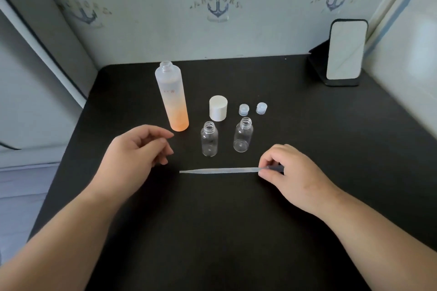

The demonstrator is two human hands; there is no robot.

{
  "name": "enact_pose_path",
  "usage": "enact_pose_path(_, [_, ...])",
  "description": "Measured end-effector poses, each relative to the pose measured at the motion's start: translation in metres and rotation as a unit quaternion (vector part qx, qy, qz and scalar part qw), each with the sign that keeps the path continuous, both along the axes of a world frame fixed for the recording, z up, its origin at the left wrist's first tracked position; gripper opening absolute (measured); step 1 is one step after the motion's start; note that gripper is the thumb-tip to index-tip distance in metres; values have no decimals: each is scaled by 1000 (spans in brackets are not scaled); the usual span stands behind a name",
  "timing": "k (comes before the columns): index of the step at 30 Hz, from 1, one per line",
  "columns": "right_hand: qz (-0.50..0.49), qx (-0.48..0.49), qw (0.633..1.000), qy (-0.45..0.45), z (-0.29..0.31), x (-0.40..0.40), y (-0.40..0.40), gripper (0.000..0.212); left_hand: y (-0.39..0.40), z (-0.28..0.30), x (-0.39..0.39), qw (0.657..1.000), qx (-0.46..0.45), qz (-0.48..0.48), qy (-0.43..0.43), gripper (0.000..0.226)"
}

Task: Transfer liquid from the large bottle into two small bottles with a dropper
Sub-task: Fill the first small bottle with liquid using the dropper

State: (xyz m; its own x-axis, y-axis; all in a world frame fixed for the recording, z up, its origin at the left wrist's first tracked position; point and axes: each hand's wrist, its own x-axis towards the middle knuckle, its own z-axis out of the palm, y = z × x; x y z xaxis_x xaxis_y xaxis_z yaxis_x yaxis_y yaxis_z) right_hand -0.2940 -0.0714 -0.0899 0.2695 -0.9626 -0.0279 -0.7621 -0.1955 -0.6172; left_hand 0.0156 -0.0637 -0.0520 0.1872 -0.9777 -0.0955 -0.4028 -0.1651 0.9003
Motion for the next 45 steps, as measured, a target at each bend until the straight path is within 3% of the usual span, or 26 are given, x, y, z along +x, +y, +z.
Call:
enact_pose_path(11, [-99, -37, 987, -122, 3, 5, 35, 13, 19, -20, -8, 996, -82, 16, 43, 24])
enact_pose_path(21, [-152, -39, 951, -267, 0, 25, 43, 20, -1, -30, -13, 996, -81, -25, -21, 17])
enact_pose_path(31, [-142, -55, 905, -397, 1, 32, 22, 18, -24, -38, -41, 983, -95, -120, -101, 64])
enact_pose_path(38, [-135, -51, 892, -428, 2, 39, 12, 21, -35, -38, -56, 974, -116, -122, -153, 33])
enact_pose_path(45, [-147, -59, 852, -498, 4, 36, 2, 25, -23, -43, -50, 963, -128, -180, -152, 30])
